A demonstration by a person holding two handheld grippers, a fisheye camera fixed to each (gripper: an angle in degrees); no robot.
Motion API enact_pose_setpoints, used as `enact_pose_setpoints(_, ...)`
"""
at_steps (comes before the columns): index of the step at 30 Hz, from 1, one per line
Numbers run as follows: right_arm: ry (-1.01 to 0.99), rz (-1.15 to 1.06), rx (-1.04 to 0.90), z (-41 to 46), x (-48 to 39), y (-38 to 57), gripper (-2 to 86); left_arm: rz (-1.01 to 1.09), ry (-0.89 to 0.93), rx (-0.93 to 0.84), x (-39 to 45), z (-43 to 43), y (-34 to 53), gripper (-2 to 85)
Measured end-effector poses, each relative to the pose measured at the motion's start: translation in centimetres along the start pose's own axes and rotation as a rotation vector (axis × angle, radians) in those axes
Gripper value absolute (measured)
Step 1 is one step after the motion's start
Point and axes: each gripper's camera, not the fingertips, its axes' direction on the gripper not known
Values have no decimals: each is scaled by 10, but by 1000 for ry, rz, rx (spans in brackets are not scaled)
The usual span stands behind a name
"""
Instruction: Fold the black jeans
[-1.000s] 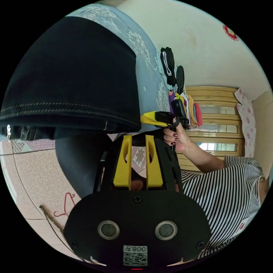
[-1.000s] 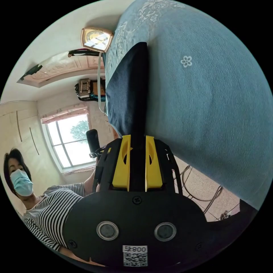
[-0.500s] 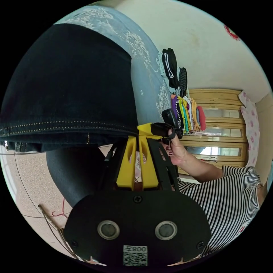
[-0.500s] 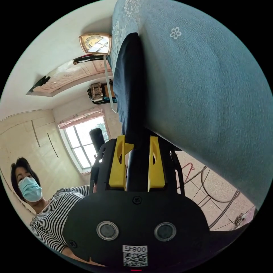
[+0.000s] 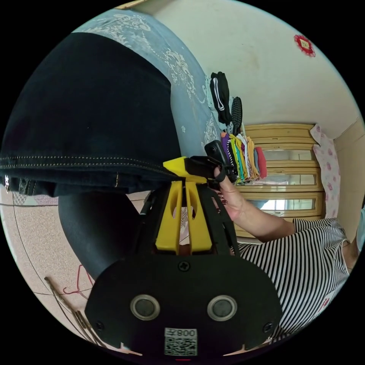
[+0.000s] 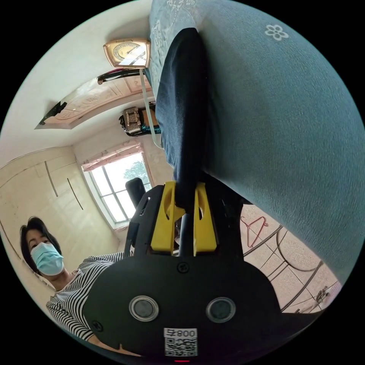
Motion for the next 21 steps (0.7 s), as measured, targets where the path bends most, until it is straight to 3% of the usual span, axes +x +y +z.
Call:
enact_pose_setpoints(8,17,-13,-1,-1,4,-1,65,-71,-40,167,-38,-66,52,19)
enact_pose_setpoints(13,-4,-38,-5,-2,-2,-3,61,-280,100,511,-112,-134,104,73)
enact_pose_setpoints(21,-26,-42,-4,-3,-3,-5,59,-475,314,807,-199,-166,128,156)
